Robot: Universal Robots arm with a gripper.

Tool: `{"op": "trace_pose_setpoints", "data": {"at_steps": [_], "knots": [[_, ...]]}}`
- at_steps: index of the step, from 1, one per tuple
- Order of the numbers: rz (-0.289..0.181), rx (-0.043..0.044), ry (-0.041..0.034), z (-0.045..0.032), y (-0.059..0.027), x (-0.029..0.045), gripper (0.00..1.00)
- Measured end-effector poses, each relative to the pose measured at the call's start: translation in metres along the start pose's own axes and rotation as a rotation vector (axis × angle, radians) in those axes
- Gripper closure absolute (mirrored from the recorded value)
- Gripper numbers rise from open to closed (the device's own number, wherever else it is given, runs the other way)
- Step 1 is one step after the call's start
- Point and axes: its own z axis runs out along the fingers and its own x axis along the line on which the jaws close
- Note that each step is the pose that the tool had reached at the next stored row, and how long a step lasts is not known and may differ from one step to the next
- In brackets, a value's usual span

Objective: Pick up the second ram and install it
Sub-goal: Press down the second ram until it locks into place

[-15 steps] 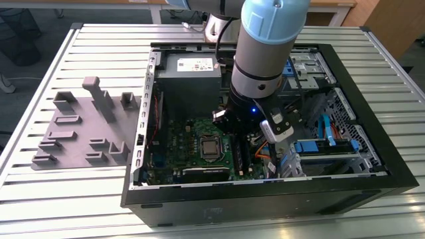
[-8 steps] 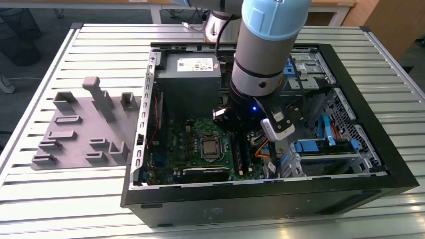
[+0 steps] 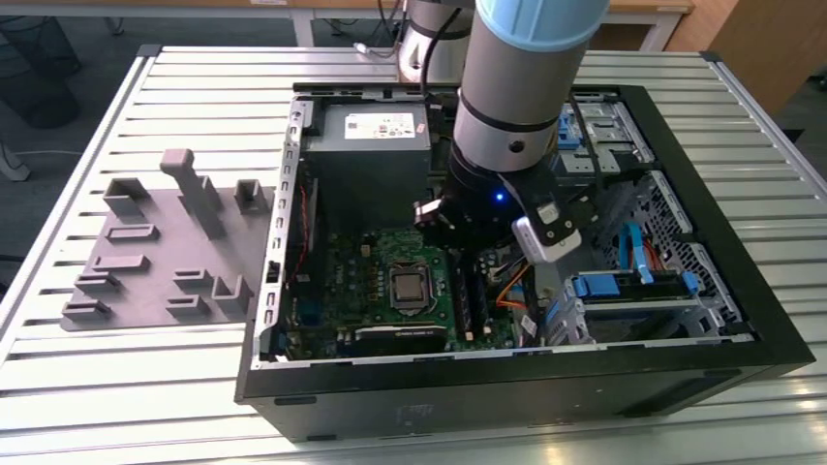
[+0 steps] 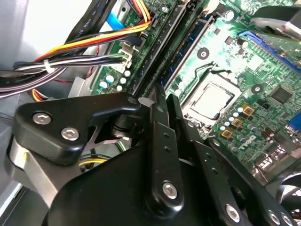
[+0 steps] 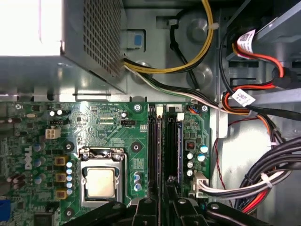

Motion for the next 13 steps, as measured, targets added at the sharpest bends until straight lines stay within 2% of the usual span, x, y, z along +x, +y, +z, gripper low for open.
{"op": "trace_pose_setpoints", "data": {"at_steps": [3,7,13], "knots": [[0.000,-0.0001,0.0000,0.0000,0.0000,0.0000,0.89],[0.000,0.0001,0.0000,0.0003,0.0000,0.0000,0.89],[0.000,0.0001,0.0001,0.0074,0.0000,-0.0001,0.89]]}}
